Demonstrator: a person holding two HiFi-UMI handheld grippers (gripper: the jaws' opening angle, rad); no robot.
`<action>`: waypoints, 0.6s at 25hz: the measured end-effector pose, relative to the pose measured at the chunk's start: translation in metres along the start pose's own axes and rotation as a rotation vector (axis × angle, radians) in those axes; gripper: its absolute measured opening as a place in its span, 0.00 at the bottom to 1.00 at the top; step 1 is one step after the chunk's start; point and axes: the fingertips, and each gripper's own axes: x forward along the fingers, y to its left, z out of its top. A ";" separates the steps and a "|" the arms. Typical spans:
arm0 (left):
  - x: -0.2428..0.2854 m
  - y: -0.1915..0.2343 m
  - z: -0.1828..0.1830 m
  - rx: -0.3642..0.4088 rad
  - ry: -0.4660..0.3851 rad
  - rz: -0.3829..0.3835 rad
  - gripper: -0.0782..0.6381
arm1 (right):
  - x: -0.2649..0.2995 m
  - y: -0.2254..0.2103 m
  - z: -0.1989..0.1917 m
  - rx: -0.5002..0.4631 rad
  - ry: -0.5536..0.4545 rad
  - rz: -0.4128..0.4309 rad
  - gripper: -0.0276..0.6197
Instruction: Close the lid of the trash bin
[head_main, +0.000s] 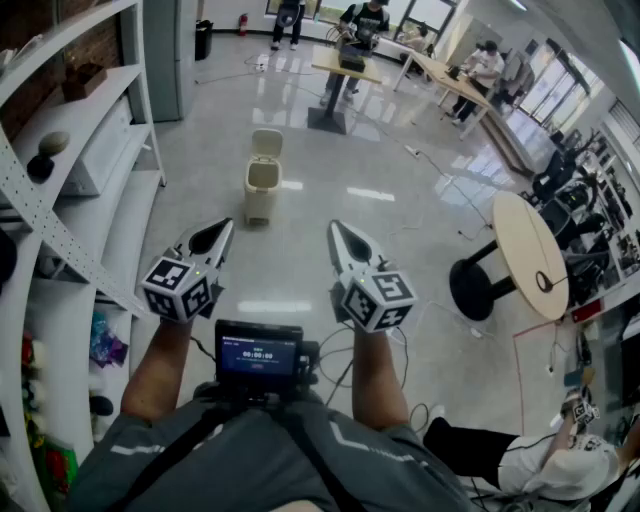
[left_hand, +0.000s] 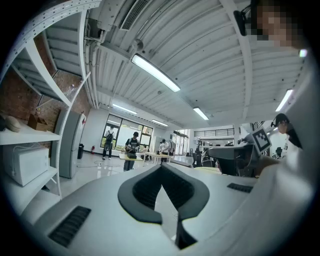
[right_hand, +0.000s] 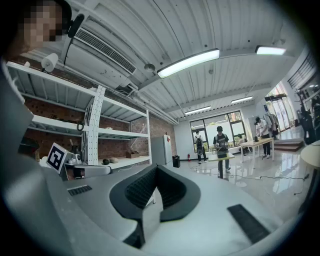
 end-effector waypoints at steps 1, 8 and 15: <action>-0.001 0.004 -0.002 -0.005 -0.006 0.001 0.10 | 0.002 0.001 -0.003 0.003 0.008 0.000 0.05; -0.004 0.003 -0.002 -0.023 -0.031 -0.023 0.10 | -0.002 -0.002 -0.012 0.008 0.019 -0.022 0.05; -0.007 -0.002 -0.007 -0.032 -0.016 -0.030 0.10 | -0.005 -0.001 -0.014 0.016 0.027 -0.033 0.05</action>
